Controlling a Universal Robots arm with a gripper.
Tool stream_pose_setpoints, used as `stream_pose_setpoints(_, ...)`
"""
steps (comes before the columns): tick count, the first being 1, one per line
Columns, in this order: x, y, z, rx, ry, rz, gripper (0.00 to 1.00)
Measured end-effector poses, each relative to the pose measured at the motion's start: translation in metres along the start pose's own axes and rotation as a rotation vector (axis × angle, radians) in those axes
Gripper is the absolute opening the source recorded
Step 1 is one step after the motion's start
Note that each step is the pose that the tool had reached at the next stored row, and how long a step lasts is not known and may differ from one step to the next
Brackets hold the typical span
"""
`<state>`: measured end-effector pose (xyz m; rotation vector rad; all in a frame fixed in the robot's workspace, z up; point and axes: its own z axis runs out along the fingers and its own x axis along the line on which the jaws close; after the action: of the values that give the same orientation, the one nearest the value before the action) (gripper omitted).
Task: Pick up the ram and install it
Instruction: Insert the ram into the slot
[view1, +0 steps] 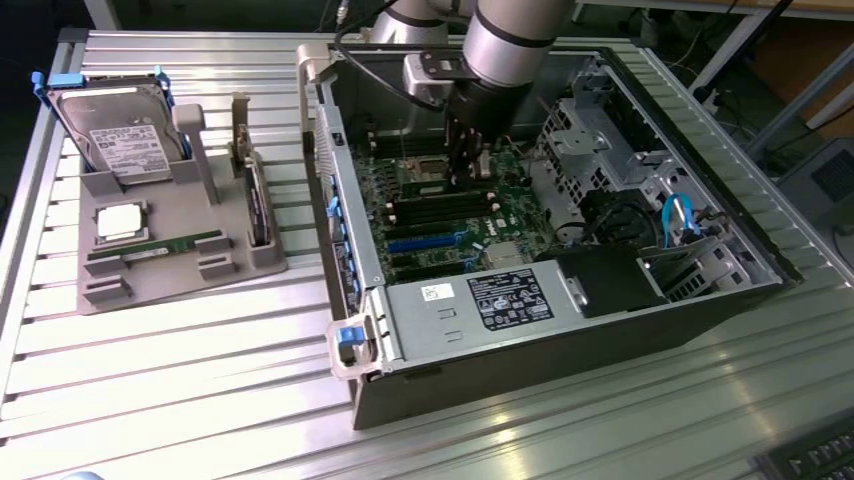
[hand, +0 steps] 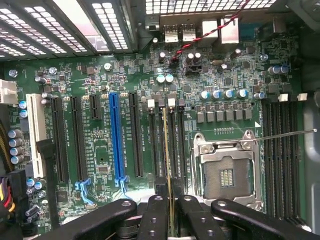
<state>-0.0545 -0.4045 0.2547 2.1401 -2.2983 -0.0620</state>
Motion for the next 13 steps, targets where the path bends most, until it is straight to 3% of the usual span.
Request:
stream_pose_setpoints(6, 0.001, -0.0001, 0.001, 0.0, 0.0002, 0.001, 0.14)
stream_pose_setpoints(13, 0.002, -0.0012, 0.0153, -0.0001, 0.0004, 0.001, 0.14)
